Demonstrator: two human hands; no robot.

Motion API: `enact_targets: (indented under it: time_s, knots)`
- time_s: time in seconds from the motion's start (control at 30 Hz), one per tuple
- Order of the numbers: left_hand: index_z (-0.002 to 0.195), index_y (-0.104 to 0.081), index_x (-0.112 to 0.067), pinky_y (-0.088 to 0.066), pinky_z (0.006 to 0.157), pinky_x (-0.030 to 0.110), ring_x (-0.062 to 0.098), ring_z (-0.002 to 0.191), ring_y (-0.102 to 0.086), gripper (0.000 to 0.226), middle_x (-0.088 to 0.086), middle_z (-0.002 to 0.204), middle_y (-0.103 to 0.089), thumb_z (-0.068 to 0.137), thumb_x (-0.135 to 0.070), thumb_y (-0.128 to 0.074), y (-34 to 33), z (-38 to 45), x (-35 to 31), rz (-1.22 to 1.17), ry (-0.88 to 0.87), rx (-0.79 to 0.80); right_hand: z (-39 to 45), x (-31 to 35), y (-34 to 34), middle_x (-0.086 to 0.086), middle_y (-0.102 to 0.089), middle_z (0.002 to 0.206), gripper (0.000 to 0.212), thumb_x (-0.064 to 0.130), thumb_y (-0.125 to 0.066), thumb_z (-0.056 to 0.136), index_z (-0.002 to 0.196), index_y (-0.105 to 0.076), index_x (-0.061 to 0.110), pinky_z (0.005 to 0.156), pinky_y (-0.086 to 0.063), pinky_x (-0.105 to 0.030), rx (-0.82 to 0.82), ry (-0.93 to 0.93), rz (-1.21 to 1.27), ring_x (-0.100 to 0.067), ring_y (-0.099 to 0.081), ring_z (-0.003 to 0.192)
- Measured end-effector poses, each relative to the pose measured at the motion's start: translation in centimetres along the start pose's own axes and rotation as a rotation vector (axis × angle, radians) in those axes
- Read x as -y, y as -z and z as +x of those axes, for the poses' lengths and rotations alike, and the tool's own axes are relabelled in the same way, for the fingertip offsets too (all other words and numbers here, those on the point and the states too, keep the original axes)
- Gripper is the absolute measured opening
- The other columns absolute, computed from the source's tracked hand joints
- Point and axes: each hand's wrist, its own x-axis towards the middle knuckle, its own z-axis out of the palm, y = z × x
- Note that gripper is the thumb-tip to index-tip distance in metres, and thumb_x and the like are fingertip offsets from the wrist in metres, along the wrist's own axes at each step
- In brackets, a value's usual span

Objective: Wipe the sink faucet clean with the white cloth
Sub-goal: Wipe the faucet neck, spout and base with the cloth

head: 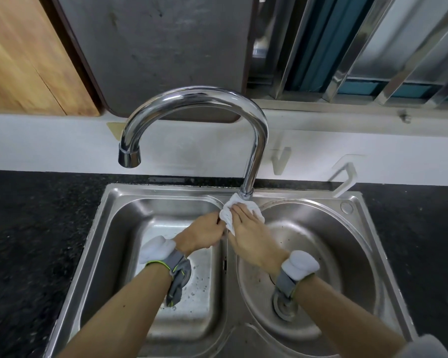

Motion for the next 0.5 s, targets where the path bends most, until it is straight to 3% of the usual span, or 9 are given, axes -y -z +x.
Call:
enact_targets:
  time_s: [0.17,0.33,0.5]
  knots:
    - [0.074,-0.048,-0.021,-0.037,0.042,0.015,0.008,0.049,-0.052,0.027,-0.007,0.067,-0.058,0.098,-0.023,-0.035,-0.3,0.1,0.4,0.012,0.008,-0.032,1.8,-1.3,1.7,-0.015,-0.05,0.138,0.042,0.023,-0.04,0.099,0.134,-0.047,0.0,0.112,-0.026,-0.036,0.162,0.136,-0.079,-0.027,-0.039,0.133]
    - [0.079,-0.059,-0.011,-0.042,0.046,0.021,0.016,0.051,-0.052,0.034,0.004,0.07,-0.065,0.096,-0.032,-0.037,0.3,0.4,1.0,-0.015,0.072,0.02,4.1,-0.8,3.2,-0.019,-0.058,0.113,0.014,0.007,-0.046,0.088,0.095,-0.057,0.002,0.095,-0.044,-0.039,0.326,0.101,-0.068,-0.033,-0.056,0.105]
    - [0.084,-0.058,-0.011,-0.04,0.041,0.021,0.012,0.044,-0.048,0.034,0.0,0.066,-0.062,0.101,-0.033,-0.038,0.1,0.2,1.1,-0.022,0.1,0.031,6.0,0.0,4.2,-0.019,-0.061,0.116,0.022,0.013,-0.049,0.085,0.101,-0.06,0.004,0.092,-0.05,-0.044,0.528,0.09,-0.129,-0.034,-0.058,0.107]
